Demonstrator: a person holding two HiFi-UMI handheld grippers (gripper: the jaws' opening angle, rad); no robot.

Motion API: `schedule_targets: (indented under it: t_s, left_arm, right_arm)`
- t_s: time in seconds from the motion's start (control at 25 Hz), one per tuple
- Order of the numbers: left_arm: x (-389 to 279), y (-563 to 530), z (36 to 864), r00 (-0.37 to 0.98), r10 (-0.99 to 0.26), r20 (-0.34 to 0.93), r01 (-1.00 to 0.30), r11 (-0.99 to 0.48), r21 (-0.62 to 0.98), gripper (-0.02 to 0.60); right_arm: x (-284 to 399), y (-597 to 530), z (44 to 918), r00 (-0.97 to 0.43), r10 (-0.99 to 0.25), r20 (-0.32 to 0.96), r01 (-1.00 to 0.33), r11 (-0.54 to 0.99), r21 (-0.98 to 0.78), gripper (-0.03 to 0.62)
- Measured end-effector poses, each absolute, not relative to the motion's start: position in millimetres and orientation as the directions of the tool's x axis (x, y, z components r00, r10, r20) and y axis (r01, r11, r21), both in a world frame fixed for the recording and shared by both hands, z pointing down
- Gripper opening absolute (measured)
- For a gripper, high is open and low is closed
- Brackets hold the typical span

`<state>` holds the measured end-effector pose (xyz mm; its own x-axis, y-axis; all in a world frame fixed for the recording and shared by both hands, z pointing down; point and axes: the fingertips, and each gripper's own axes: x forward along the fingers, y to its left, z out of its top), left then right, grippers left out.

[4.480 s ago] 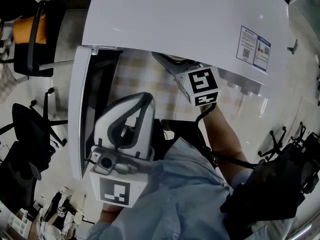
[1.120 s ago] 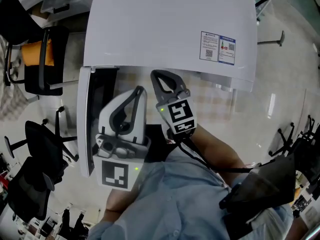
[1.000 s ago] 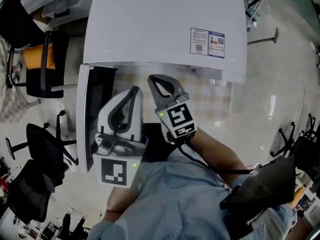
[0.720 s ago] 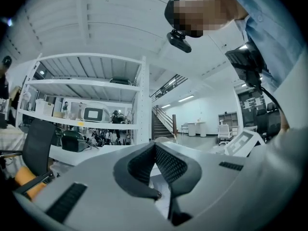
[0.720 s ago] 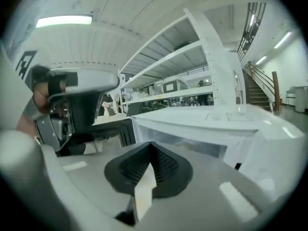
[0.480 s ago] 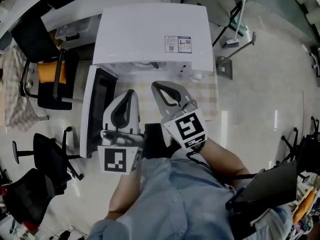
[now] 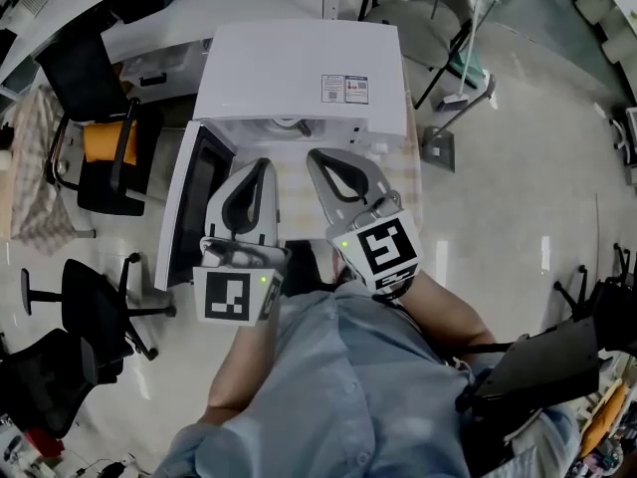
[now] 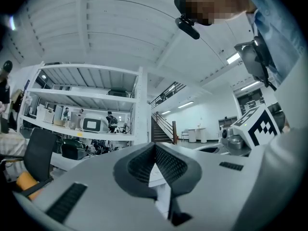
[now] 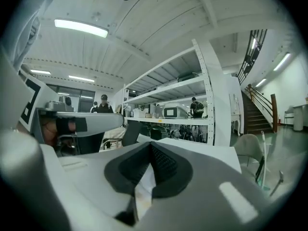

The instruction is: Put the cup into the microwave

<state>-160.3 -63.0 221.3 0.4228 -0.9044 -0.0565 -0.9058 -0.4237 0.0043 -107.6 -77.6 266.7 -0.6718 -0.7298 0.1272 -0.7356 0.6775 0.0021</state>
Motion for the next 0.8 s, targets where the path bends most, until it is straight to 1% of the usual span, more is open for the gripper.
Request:
schedule_targets:
  t_s: [0.16, 0.8]
  left_arm:
    - [-152.9, -55.6, 217.0, 0.442, -0.895, -0.06, -0.897, -0.442, -0.006, 0.005]
    - [-135.3, -49.2, 203.5, 0.46, -0.884, -0.086, -0.888, -0.459, -0.028, 0.005]
  right_arm:
    - [-101.8, -73.2, 258.4, -0.664, -0.741, 0.102, -0.744, 0.668, 0.008, 0.002]
    - [-88.7, -64.2, 246.7, -0.667, -0.742, 0.07, -0.743, 0.669, 0.0, 0.0]
